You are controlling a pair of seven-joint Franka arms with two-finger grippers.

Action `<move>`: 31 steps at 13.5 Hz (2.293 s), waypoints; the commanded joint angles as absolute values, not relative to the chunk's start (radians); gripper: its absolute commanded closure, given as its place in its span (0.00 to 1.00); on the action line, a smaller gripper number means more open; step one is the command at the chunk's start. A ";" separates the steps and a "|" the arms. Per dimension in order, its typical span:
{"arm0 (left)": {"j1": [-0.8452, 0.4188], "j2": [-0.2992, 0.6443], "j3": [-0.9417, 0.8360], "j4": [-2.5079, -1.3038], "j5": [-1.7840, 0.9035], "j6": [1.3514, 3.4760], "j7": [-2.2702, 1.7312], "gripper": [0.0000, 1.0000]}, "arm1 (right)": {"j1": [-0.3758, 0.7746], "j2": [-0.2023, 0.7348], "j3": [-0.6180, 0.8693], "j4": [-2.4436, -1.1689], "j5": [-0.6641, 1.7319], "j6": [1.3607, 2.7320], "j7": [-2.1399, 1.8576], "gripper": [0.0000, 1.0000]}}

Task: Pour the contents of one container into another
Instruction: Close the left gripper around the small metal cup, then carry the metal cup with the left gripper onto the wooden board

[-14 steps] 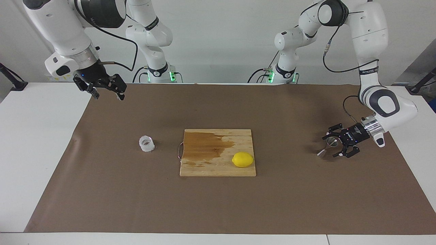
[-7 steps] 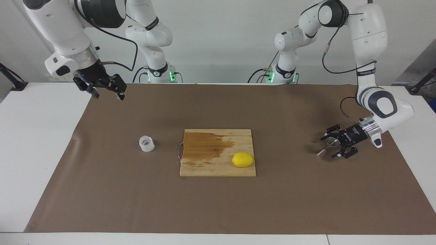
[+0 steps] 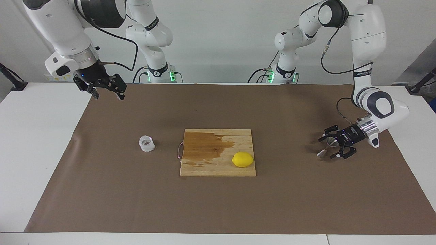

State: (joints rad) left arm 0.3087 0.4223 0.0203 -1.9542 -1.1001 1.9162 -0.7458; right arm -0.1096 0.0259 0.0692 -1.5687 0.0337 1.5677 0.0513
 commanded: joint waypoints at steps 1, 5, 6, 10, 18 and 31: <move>0.319 0.403 0.017 -1.991 -1.144 1.917 -0.721 0.00 | -0.121 0.017 0.078 -1.571 0.044 1.552 0.066 0.00; 0.321 0.402 0.018 -1.990 -1.158 1.913 -0.716 0.66 | -0.121 0.017 0.078 -1.571 0.044 1.552 0.066 0.00; 0.321 0.400 0.018 -1.990 -1.160 1.913 -0.716 0.79 | -0.121 0.017 0.078 -1.571 0.044 1.552 0.066 0.00; 0.322 0.400 0.018 -1.991 -1.160 1.914 -0.716 1.00 | -0.121 0.017 0.078 -1.571 0.044 1.552 0.066 0.00; 0.315 0.390 0.017 -1.967 -1.238 1.821 -0.716 1.00 | -0.121 0.017 0.078 -1.571 0.044 1.552 0.066 0.00; -0.102 0.207 0.008 -2.051 -1.566 2.046 -0.893 1.00 | -0.121 0.017 0.078 -1.571 0.044 1.552 0.066 0.00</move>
